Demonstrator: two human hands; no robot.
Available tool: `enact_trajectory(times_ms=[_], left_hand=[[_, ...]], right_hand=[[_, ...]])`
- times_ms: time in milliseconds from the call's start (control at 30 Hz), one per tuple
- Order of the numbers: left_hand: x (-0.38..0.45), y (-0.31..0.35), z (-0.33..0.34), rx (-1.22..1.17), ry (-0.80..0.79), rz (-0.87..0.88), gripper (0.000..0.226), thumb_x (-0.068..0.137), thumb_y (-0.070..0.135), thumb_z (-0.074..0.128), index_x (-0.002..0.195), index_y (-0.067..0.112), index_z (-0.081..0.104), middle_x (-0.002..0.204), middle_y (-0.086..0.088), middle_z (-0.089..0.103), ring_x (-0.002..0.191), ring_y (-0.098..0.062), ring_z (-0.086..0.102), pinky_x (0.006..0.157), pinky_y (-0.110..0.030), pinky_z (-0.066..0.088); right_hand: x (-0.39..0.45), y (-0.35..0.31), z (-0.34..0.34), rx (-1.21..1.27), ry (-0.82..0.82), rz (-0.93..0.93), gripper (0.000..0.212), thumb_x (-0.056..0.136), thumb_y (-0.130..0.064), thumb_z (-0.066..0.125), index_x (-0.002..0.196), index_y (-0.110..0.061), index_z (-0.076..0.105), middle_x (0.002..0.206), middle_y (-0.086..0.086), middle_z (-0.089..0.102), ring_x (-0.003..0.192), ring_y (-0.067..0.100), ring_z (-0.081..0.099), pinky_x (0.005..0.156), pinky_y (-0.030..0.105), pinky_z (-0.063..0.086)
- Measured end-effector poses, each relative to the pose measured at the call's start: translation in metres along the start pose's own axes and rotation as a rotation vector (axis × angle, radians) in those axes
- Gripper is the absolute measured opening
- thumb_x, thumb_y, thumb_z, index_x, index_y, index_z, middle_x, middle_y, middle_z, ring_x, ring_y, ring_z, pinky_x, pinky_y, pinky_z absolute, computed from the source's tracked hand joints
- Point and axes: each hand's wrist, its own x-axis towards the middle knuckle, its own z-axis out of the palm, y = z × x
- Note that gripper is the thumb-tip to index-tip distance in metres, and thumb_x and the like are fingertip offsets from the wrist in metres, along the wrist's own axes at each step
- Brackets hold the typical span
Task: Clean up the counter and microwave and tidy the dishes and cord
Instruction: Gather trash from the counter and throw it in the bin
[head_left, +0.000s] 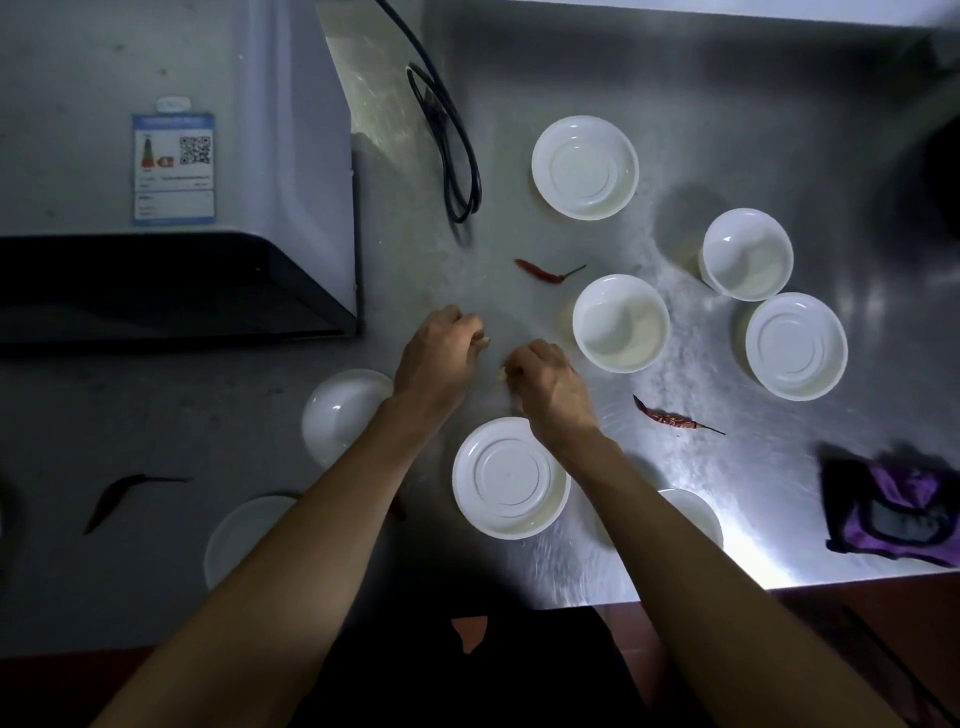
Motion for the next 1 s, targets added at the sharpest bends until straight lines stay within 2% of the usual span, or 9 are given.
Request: enact_trajectory(times_ms=[133, 300, 400, 567, 667, 767, 1000], left_hand=[[-0.005, -0.001, -0.004, -0.010, -0.016, 0.004, 0.009, 0.089, 0.011, 0.064, 0.081, 0.008, 0.060, 0.082, -0.010, 0.053, 0.076, -0.029, 0.051, 0.061, -0.039, 0.044], [-0.014, -0.003, -0.012, -0.003, -0.037, 0.040, 0.003, 0.085, 0.006, 0.066, 0.085, 0.008, 0.063, 0.086, -0.011, 0.056, 0.081, -0.031, 0.053, 0.065, -0.041, 0.046], [-0.019, -0.003, -0.018, 0.002, -0.054, 0.057, 0.007, 0.084, 0.005, 0.068, 0.087, 0.008, 0.063, 0.088, -0.010, 0.056, 0.083, -0.031, 0.054, 0.066, -0.040, 0.046], [-0.022, 0.005, -0.030, -0.018, -0.072, 0.128, 0.012, 0.082, 0.000, 0.070, 0.087, 0.009, 0.064, 0.089, -0.010, 0.059, 0.084, -0.031, 0.057, 0.068, -0.041, 0.050], [-0.024, 0.019, -0.032, -0.015, -0.084, 0.196, 0.012, 0.082, 0.000, 0.071, 0.086, 0.009, 0.065, 0.087, -0.008, 0.060, 0.083, -0.030, 0.057, 0.066, -0.042, 0.050], [-0.026, 0.039, -0.029, -0.009, -0.107, 0.265, 0.011, 0.082, 0.001, 0.071, 0.086, 0.008, 0.065, 0.087, -0.007, 0.061, 0.081, -0.029, 0.057, 0.064, -0.041, 0.049], [-0.049, 0.110, -0.009, -0.036, -0.161, 0.423, 0.003, 0.086, 0.006, 0.069, 0.088, 0.008, 0.068, 0.090, -0.006, 0.063, 0.085, -0.029, 0.059, 0.068, -0.043, 0.051]], right_hand=[[-0.004, -0.007, -0.002, 0.038, 0.041, 0.017, 0.010, 0.076, 0.000, 0.060, 0.083, -0.007, 0.063, 0.082, 0.013, 0.060, 0.077, 0.036, 0.056, 0.061, 0.043, 0.049], [-0.012, -0.016, -0.004, 0.062, 0.069, 0.070, 0.014, 0.078, 0.003, 0.063, 0.087, -0.007, 0.065, 0.084, 0.011, 0.061, 0.080, 0.035, 0.055, 0.065, 0.046, 0.049], [-0.020, -0.022, -0.009, 0.067, 0.125, 0.061, 0.014, 0.080, 0.005, 0.063, 0.087, -0.006, 0.067, 0.083, 0.011, 0.061, 0.077, 0.034, 0.055, 0.062, 0.045, 0.050], [-0.039, -0.026, -0.025, 0.096, 0.233, 0.126, 0.009, 0.088, -0.002, 0.064, 0.091, -0.009, 0.069, 0.088, 0.007, 0.062, 0.082, 0.028, 0.057, 0.065, 0.044, 0.051], [-0.055, -0.026, -0.038, 0.122, 0.308, 0.185, 0.009, 0.089, -0.004, 0.063, 0.092, -0.010, 0.069, 0.091, 0.006, 0.064, 0.086, 0.028, 0.059, 0.069, 0.044, 0.052], [-0.076, -0.024, -0.053, 0.113, 0.393, 0.229, 0.009, 0.086, 0.001, 0.066, 0.090, -0.006, 0.070, 0.088, 0.009, 0.065, 0.081, 0.029, 0.059, 0.067, 0.041, 0.052], [-0.148, 0.002, -0.084, 0.148, 0.538, 0.373, 0.008, 0.089, -0.002, 0.066, 0.091, -0.007, 0.072, 0.090, 0.009, 0.065, 0.084, 0.027, 0.059, 0.071, 0.039, 0.050]])
